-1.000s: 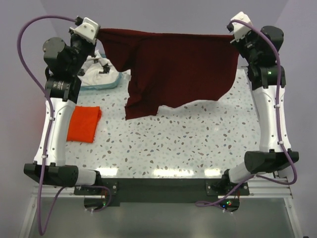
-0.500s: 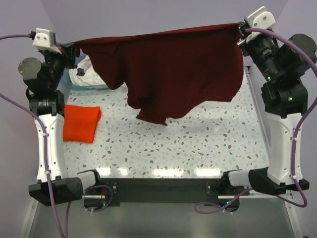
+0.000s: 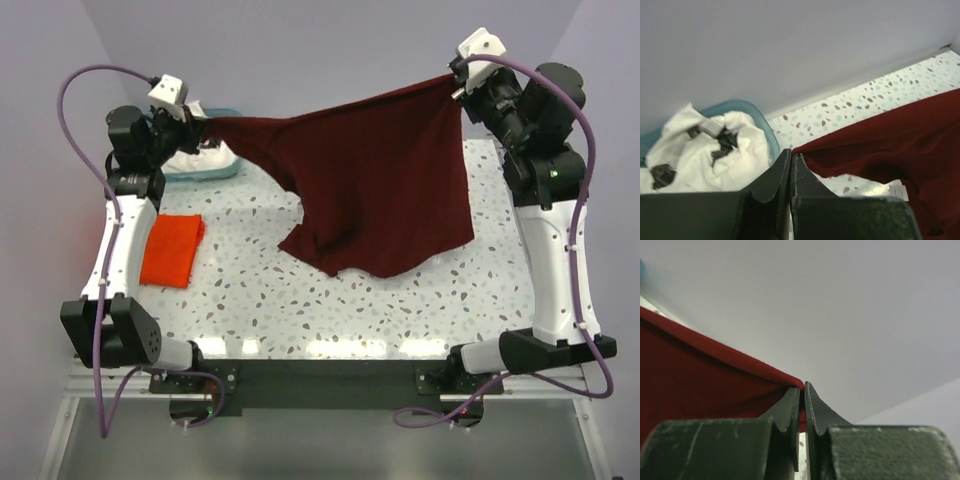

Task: Fold and stack the t-shirts
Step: Flatten the tshirt out

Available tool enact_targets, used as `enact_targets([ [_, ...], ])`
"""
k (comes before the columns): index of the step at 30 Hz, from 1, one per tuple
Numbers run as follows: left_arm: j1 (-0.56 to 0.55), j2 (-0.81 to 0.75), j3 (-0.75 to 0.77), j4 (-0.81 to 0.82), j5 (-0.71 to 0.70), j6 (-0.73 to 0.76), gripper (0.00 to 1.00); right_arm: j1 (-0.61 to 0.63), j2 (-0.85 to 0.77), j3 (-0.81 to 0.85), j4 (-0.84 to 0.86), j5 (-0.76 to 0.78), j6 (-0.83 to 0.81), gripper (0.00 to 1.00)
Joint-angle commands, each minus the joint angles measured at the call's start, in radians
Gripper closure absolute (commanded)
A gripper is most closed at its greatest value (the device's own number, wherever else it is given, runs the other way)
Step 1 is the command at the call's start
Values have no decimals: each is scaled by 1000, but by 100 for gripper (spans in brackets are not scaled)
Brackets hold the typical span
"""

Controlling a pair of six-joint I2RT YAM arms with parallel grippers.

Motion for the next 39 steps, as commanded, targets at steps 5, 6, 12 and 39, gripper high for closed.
enact_targets([
  [5,-15,-99,157,368,-332,35,100,-47,86,54,266,335,-61,100],
  [6,-17,-84,224,415,-276,17,100,-50,109,118,231,308,1,100],
  [12,-25,-195,104,534,2,130,100,-53,-48,-66,390,239,3,100],
  [39,-17,-326,56,467,-304,358,100,-61,-124,-48,515,294,-58,100],
])
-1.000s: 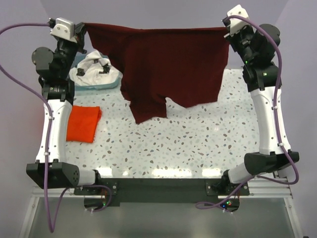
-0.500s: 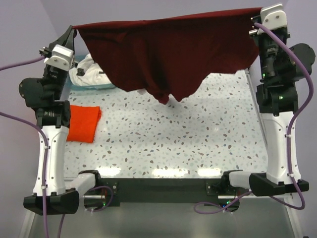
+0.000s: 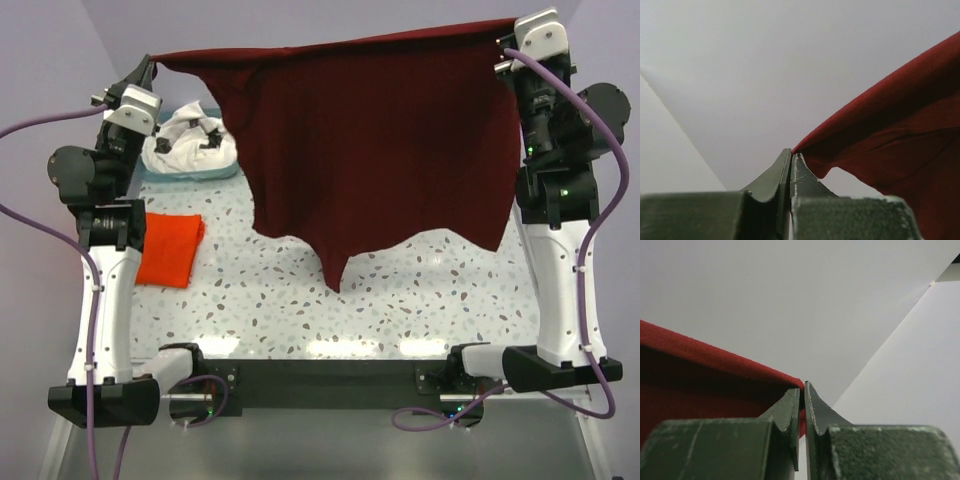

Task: Fold and stack the t-shirts
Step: Flatten the tshirt out

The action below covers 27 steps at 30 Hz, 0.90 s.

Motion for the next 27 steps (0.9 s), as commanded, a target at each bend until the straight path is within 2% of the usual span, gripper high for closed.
enact_targets([
  [1,26,-5,51,32,-166,45,100,-24,-42,38,42,49,-39,100],
  [7,26,10,113,38,-216,-15,100,-24,-86,32,-16,-26,-63,100],
  [14,26,-130,72,18,-222,-30,100,-26,-226,-26,-59,-33,-47,100],
  [21,26,-283,55,-1,-269,48,100,-24,-382,-103,-78,-24,-17,100],
  [27,26,-272,174,-30,-268,143,100,-26,-357,-81,-56,11,-88,100],
])
